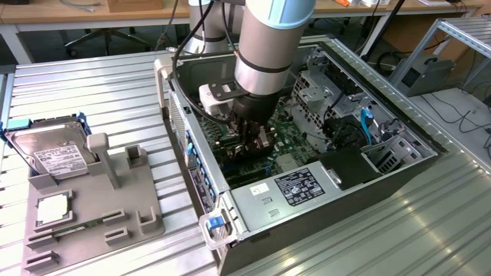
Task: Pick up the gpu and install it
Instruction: 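Insert the gpu into the slot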
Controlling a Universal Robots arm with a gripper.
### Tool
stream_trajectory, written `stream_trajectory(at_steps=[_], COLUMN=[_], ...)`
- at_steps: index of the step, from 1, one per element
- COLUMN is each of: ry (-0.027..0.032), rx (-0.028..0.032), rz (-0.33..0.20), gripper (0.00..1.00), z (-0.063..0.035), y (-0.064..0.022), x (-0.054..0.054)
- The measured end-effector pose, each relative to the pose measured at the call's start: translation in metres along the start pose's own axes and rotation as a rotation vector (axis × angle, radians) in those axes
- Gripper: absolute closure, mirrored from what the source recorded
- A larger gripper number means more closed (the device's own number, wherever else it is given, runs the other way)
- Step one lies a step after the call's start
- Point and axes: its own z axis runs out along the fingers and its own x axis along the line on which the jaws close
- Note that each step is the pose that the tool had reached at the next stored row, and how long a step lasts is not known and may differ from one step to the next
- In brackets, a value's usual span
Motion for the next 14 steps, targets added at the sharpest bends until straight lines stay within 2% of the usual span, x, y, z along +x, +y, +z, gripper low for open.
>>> stream_trajectory(at_steps=[5, 14], ry=[0.0012, 0.0006], rx=[-0.0006, 0.0002], rz=[0.000, 0.000], gripper=[0.73, 0.73], z=[-0.0032, -0.0001], y=[0.0000, 0.0000], x=[-0.0001, 0.0008])
